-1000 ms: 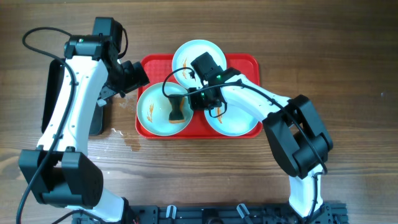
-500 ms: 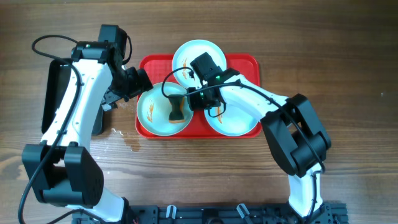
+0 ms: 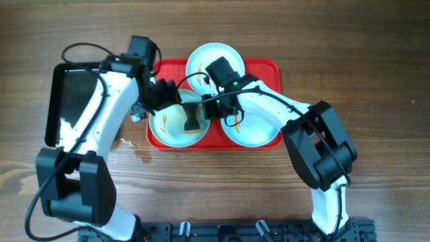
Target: Clean dirty plates on tray and stack at the side
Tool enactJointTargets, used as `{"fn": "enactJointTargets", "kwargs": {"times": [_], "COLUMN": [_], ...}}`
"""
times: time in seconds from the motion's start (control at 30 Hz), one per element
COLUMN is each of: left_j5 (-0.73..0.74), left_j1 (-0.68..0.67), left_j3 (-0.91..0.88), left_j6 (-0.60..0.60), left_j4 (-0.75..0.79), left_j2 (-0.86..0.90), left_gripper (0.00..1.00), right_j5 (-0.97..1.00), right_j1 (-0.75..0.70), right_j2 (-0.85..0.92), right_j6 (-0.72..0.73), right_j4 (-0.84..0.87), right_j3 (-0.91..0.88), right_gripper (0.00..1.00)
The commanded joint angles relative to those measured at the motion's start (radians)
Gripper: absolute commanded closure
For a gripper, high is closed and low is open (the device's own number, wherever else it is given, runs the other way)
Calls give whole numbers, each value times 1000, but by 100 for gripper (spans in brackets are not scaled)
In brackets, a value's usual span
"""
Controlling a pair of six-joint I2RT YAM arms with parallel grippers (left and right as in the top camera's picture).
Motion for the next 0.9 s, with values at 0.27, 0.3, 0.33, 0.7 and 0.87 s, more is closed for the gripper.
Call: {"fn": "enactJointTargets", "kwargs": {"times": [0.27,0.3,0.33,0.7,0.87], "left_j5": [138,163,180,51,-34], "left_j1": [-23,-23,-24,-145,-176], "left_j3": [-168,-183,-196,-229,-229], "left_j6": [-2,-2,-2,65,42], "left_j4": [216,243,265,348,348], "left_j2": [13,13,13,13,13], "left_gripper": [22,22,23,23,23], "right_j5": [-5,-5,-5,-5,-5], "right_j1": [7,7,7,7,7], "right_j2": [27,27,27,27,27], "right_j6": [3,3,3,20,20], "right_j4": [-5,-5,-5,-2,-3], "right_j3": [-6,-6,-6,-6,-6], "right_gripper": [95,95,95,95,95]}}
